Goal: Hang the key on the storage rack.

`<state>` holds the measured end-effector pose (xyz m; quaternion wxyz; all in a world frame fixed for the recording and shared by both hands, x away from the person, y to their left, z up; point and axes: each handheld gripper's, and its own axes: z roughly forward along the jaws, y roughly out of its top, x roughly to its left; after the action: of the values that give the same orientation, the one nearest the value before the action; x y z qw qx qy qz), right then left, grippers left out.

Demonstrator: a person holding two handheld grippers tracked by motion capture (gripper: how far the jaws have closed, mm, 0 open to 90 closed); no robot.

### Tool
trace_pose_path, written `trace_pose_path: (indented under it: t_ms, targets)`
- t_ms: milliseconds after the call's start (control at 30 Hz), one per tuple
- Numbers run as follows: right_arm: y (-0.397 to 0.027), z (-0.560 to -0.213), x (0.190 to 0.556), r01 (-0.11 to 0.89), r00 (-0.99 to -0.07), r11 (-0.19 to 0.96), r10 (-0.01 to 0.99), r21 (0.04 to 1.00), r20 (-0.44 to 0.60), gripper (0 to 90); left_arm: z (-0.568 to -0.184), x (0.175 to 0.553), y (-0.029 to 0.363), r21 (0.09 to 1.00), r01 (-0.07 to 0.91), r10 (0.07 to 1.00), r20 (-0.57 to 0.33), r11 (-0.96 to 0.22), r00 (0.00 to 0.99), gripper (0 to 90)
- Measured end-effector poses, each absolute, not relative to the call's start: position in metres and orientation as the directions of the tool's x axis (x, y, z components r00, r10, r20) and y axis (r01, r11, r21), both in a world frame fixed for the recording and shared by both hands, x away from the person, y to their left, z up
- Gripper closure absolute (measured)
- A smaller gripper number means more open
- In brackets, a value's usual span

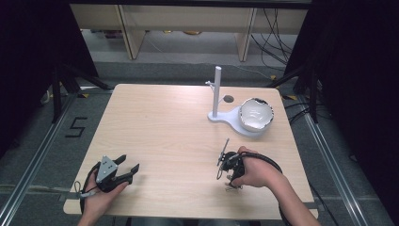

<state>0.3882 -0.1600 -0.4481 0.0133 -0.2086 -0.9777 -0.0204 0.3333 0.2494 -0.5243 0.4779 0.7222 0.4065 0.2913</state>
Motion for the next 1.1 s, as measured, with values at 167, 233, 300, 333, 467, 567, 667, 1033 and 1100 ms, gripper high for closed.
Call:
trace_pose_path:
  t_ms: [167, 233, 300, 333, 467, 567, 667, 1033, 1100]
  targets:
    - [-0.160, -0.435, 0.390, 0.399, -0.917, 0.915, 0.399, 0.059, 0.020, 68.4, -0.524, 0.333, 0.249, 0.927, 0.307, 0.865, 0.036, -0.216, 0.501, 35.0]
    - [-0.160, -0.430, 0.390, 0.395, -0.918, 0.915, 0.396, 0.079, 0.012, 68.5, -0.524, 0.333, 0.249, 0.926, 0.309, 0.863, 0.036, -0.218, 0.503, 35.0]
    - [-0.159, -0.425, 0.391, 0.402, -0.915, 0.912, 0.403, 0.086, 0.008, 68.5, -0.524, 0.332, 0.248, 0.925, 0.307, 0.863, 0.043, -0.226, 0.504, 35.1]
    - [-0.159, -0.422, 0.392, 0.397, -0.917, 0.913, 0.399, 0.096, 0.005, 68.5, -0.524, 0.332, 0.247, 0.921, 0.310, 0.860, 0.050, -0.236, 0.508, 35.4]
    - [-0.160, -0.412, 0.394, 0.413, -0.909, 0.901, 0.417, 0.136, 0.000, 68.5, -0.521, 0.332, 0.233, 0.931, 0.329, 0.819, -0.063, -0.157, 0.571, 35.9]
    - [-0.159, -0.406, 0.395, 0.424, -0.903, 0.894, 0.429, 0.146, 0.001, 68.5, -0.510, 0.331, 0.205, 0.942, 0.296, 0.743, -0.084, -0.158, 0.664, 34.4]
    - [-0.155, -0.398, 0.396, 0.436, -0.897, 0.886, 0.442, 0.157, -0.005, 68.6, -0.497, 0.333, 0.167, 0.947, 0.256, 0.643, -0.074, -0.195, 0.762, 33.5]
    - [-0.144, -0.363, 0.405, 0.414, -0.900, 0.880, 0.435, 0.233, -0.042, 83.9, -0.490, 0.352, 0.042, 0.945, 0.197, 0.410, -0.075, -0.263, 0.909, 44.7]
    - [-0.143, -0.363, 0.406, 0.409, -0.902, 0.886, 0.429, 0.218, -0.053, 84.0, -0.498, 0.358, 0.025, 0.931, 0.227, 0.396, -0.102, -0.285, 0.913, 46.4]
